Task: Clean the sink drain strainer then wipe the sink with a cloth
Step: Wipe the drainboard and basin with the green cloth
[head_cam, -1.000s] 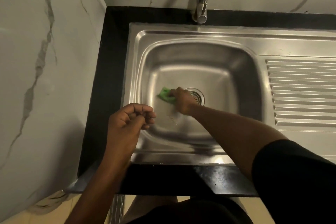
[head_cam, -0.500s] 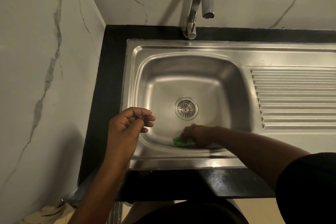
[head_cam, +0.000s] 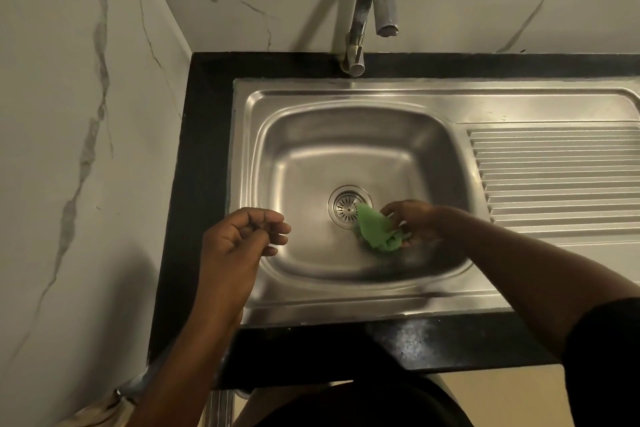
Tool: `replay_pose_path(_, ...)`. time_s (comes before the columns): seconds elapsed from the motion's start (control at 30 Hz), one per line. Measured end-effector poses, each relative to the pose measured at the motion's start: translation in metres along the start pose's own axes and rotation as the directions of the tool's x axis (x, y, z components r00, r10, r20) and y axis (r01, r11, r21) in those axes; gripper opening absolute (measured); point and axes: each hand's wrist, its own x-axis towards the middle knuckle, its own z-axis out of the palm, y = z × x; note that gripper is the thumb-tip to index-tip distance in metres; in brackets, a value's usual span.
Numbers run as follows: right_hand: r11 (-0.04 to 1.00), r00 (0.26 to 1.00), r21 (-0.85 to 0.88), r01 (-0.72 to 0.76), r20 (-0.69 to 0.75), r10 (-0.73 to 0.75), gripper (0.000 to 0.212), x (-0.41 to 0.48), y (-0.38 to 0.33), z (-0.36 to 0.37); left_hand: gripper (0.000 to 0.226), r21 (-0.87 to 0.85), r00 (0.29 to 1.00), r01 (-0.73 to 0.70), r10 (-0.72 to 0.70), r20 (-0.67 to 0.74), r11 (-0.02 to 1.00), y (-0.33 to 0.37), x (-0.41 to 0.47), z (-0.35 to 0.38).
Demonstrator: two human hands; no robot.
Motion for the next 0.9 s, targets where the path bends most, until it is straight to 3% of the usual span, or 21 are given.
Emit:
replay_pose_path(0.07, 1.000, 0.998, 0.019, -0.025, -0.056, 0.026, 0.028, 0.001, 0.001, -0.005, 0.029, 0.000, 1.000, 0.005, -0.005, -0.003, 1.000, 0.002, 0.001, 0.001)
replay_pose_path(0.13, 0.959, 0.973, -0.282, -0.041, -0.231, -0.026, 0.032, 0.005, 0.001, -0.010, 0.031, 0.005, 1.000, -0.007, 0.007, -0.001, 1.000, 0.002, 0.003, 0.000)
replay_pose_path(0.2, 0.848, 0.880, -0.528, -0.048, -0.423, -0.214, 0.044, 0.009, 0.001, -0.012, 0.036, 0.017, 1.000, -0.021, 0.020, 0.007, 1.000, 0.001, 0.004, 0.000)
replay_pose_path(0.23, 0.809, 0.837, -0.588, -0.007, -0.446, -0.317, 0.049, 0.006, -0.001, -0.010, 0.038, 0.020, 1.000, -0.023, 0.023, 0.007, 1.000, 0.001, 0.005, 0.000)
replay_pose_path(0.3, 0.692, 0.803, -0.718, 0.075, -0.368, -0.469, 0.054, 0.004, -0.002, -0.001, 0.035, 0.021, 1.000, -0.018, 0.018, 0.004, 1.000, 0.000, 0.005, 0.000)
replay_pose_path(0.4, 0.553, 0.868, -0.832, 0.048, -0.239, -0.435, 0.059, 0.012, 0.011, 0.014, 0.040, 0.027, 1.000, -0.016, 0.016, 0.003, 0.999, -0.002, 0.004, 0.000)
replay_pose_path(0.57, 0.672, 0.881, -0.736, -0.080, -0.368, -0.297, 0.058, 0.019, 0.023, 0.038, 0.046, 0.027, 1.000, -0.015, 0.015, -0.013, 1.000, -0.003, 0.003, -0.003)
replay_pose_path(0.63, 0.675, 0.891, -0.729, -0.110, -0.374, -0.258, 0.054, 0.020, 0.022, 0.059, 0.045, 0.005, 1.000, -0.010, 0.010, -0.028, 1.000, -0.003, 0.003, -0.002)
replay_pose_path(0.77, 0.597, 0.941, -0.800, 0.054, -0.159, -0.299, 0.039, 0.026, 0.002, 0.126, 0.034, -0.024, 0.999, 0.000, 0.000, -0.035, 1.000, -0.004, 0.003, 0.005)
replay_pose_path(0.9, 0.531, 0.910, -0.800, 0.279, 0.044, -0.413, 0.028, 0.029, -0.035, 0.158, 0.043, -0.018, 0.999, 0.010, -0.010, -0.030, 1.000, -0.010, 0.007, 0.007)
